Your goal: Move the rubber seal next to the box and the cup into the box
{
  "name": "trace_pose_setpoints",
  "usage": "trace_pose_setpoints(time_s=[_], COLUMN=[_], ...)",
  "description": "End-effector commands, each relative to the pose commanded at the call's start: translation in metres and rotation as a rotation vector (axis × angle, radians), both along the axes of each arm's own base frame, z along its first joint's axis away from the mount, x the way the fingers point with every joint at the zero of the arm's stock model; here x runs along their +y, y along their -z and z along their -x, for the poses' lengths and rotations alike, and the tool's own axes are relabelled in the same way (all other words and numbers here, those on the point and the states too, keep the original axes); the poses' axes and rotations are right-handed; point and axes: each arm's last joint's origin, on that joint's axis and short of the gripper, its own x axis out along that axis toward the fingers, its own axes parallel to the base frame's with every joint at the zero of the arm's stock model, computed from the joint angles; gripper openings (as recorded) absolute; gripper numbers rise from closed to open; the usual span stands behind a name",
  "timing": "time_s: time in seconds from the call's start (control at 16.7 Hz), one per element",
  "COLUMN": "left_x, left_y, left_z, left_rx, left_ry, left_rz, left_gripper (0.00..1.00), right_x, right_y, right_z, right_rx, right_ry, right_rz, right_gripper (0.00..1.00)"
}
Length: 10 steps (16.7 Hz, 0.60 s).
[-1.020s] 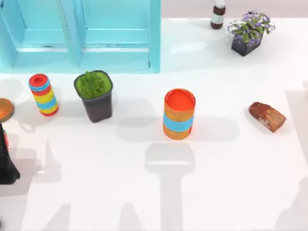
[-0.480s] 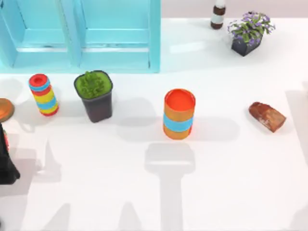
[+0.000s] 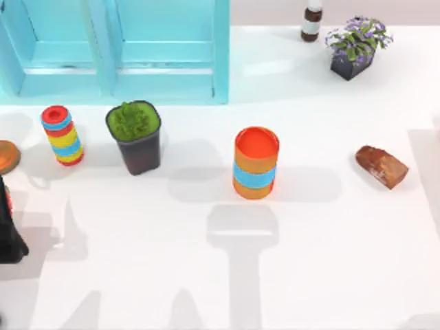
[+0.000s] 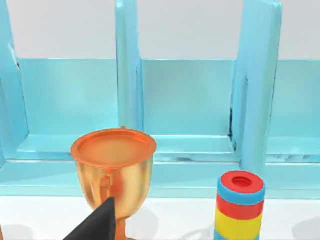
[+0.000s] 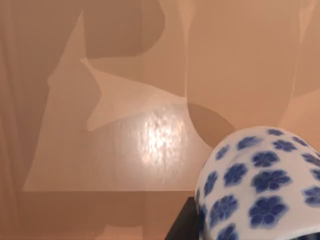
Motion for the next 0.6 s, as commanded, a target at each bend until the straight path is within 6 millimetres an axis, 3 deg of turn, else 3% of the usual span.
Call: trace_pose_setpoints(time_s=[0.18, 0.6], left_x=[0.0000, 0.0000], left_y=[0.0000, 0.0000], left_z=[0.0000, 0.0000], left_rx=[0.000, 0.000], left_ry=[0.000, 0.000], left_rz=[0.000, 0.000], left_gripper=[1.00, 1.00], right_x=[0.0000, 0.0000], right_y=[0.0000, 0.0000], right_z=[0.0000, 0.0000], right_rx=[0.000, 0.000], right_ry=[0.000, 0.000], right_rz=[0.000, 0.000], right_gripper=[0.00, 0.53])
